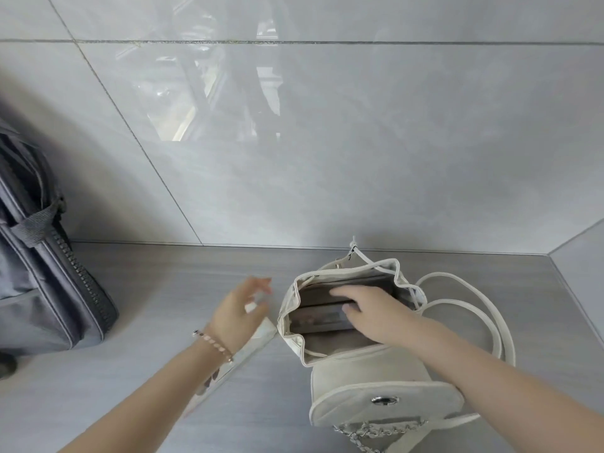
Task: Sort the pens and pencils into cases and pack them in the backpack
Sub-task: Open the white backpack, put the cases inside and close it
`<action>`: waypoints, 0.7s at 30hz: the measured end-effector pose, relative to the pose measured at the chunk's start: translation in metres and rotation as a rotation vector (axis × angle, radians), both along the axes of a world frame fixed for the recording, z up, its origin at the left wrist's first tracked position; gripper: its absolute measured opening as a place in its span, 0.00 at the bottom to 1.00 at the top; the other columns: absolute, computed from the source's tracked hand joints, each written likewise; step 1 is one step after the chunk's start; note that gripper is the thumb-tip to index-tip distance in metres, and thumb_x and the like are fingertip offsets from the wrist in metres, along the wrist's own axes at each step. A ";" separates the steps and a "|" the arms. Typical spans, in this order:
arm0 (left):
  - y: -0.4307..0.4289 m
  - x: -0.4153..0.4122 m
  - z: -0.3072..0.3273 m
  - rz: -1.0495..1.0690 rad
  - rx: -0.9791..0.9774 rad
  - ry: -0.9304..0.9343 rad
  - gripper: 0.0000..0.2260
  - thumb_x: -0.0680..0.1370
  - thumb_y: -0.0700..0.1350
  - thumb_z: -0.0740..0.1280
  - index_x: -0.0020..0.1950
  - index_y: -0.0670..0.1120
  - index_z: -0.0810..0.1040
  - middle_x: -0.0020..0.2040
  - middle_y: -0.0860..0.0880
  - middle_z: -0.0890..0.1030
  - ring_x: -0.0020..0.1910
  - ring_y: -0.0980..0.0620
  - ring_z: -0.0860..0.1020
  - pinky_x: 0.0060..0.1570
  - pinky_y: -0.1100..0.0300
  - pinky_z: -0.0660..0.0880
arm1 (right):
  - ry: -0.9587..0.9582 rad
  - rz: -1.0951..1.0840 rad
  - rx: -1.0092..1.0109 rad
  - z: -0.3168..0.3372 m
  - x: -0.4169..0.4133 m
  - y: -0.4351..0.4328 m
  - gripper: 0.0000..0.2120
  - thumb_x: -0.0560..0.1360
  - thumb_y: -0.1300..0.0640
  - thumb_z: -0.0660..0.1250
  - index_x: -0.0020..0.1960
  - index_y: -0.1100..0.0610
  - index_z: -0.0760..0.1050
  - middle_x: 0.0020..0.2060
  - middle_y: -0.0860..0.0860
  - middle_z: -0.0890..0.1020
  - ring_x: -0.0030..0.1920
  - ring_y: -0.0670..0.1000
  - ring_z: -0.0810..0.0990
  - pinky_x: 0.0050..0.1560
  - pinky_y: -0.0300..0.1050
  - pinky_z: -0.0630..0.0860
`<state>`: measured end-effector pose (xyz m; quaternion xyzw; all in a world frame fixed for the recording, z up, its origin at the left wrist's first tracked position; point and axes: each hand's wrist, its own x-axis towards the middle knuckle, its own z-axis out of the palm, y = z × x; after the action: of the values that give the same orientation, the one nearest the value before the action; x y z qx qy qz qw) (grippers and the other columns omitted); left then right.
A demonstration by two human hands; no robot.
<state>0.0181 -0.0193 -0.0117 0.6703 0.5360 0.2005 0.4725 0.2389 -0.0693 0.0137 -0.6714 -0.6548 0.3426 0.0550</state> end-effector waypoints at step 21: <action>-0.018 0.065 0.113 -0.694 0.558 0.884 0.43 0.66 0.62 0.67 0.74 0.61 0.46 0.63 0.49 0.63 0.61 0.46 0.63 0.61 0.54 0.65 | -0.199 -0.432 0.227 0.031 0.050 -0.025 0.27 0.74 0.53 0.65 0.71 0.53 0.62 0.67 0.53 0.68 0.67 0.55 0.67 0.61 0.47 0.67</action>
<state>0.0834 -0.0374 0.1009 0.9228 0.3596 -0.1285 0.0510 0.2885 -0.0945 0.0450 -0.8155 -0.5328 0.1794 0.1373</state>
